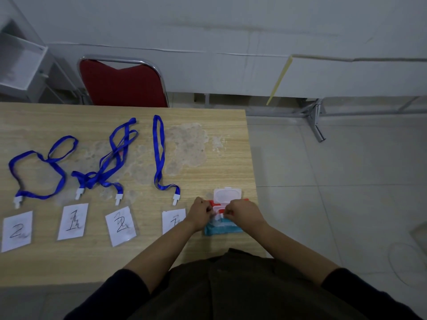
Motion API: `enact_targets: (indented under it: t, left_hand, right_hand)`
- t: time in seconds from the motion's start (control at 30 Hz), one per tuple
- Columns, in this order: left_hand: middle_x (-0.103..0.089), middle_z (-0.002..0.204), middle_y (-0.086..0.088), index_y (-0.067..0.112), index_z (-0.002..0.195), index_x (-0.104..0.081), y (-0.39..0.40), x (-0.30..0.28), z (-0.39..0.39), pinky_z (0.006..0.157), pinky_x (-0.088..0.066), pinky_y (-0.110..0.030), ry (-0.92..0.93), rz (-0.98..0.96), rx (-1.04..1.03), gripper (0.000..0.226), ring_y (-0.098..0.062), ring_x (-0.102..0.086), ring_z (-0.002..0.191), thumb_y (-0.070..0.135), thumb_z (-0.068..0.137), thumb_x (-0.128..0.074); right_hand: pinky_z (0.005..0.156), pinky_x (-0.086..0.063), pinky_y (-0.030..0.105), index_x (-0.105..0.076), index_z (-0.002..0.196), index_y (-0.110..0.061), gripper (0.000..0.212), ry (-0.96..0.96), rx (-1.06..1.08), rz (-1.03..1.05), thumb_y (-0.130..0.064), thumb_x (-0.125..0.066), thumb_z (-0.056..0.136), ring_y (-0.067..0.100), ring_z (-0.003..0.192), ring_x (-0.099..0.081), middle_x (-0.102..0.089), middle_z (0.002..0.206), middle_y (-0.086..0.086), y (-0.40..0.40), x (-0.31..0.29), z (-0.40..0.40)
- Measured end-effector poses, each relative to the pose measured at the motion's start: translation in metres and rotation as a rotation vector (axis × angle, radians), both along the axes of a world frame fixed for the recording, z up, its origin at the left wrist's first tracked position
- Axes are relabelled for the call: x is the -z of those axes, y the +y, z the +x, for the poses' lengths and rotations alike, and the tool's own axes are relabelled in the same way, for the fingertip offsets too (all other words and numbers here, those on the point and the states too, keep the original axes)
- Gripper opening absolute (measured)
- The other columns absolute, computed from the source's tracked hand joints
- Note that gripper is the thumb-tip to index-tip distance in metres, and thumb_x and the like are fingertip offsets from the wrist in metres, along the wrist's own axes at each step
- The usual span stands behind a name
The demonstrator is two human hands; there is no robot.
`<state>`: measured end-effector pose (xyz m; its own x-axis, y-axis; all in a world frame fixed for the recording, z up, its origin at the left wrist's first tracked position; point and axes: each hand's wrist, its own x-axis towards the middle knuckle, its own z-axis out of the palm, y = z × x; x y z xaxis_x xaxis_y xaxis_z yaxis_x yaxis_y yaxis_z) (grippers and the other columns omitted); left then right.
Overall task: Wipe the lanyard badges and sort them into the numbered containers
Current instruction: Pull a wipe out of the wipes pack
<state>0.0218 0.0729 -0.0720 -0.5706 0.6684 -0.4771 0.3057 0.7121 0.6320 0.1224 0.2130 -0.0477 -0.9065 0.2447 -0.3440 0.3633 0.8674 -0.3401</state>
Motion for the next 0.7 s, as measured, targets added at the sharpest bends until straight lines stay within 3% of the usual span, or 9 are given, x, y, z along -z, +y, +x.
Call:
enact_targets:
  t: [0.23,0.43,0.6,0.7]
  left_hand:
    - [-0.042,0.109,-0.007,0.012,0.086,-0.053,0.0007,-0.0011,0.0002,0.085,-0.036,-0.017,0.003,0.018,-0.004,0.014,-0.012,-0.041,0.093,0.022,0.096,-0.057]
    - [-0.045,0.116,-0.011,0.004,0.094,-0.06,-0.0003,0.0038,-0.0002,0.084,-0.036,-0.017,0.017,0.03,0.0,0.018,-0.011,-0.041,0.094,0.022,0.095,-0.058]
    - [-0.046,0.117,-0.011,0.002,0.098,-0.06,-0.0002,0.0053,0.0002,0.086,-0.037,-0.017,0.033,0.031,-0.002,0.019,-0.011,-0.042,0.094,0.021,0.095,-0.058]
    - [-0.044,0.114,-0.01,0.002,0.098,-0.061,-0.0004,0.0056,0.0004,0.084,-0.035,-0.016,0.026,0.033,-0.006,0.019,-0.011,-0.041,0.094,0.021,0.095,-0.058]
  right_hand:
    - [0.072,-0.054,0.028,-0.074,0.088,-0.023,0.018,0.047,0.035,-0.013,-0.034,-0.06,0.089,0.009,0.074,-0.062,-0.069,0.084,-0.006,0.0031,0.0028,0.0074]
    - [0.074,-0.056,0.03,-0.074,0.092,-0.02,0.017,0.023,-0.017,-0.016,-0.029,-0.059,0.091,0.011,0.076,-0.064,-0.072,0.087,-0.003,0.004,0.0032,0.0047]
    - [0.064,-0.04,0.019,-0.072,0.091,-0.021,0.017,0.041,-0.099,0.003,-0.028,-0.057,0.094,0.008,0.071,-0.057,-0.068,0.088,-0.003,0.0034,0.0029,0.0053]
    - [0.067,-0.041,0.018,-0.069,0.092,-0.022,0.018,0.054,-0.112,0.005,-0.03,-0.054,0.096,0.007,0.074,-0.057,-0.066,0.092,-0.004,0.0018,0.0055,0.0085]
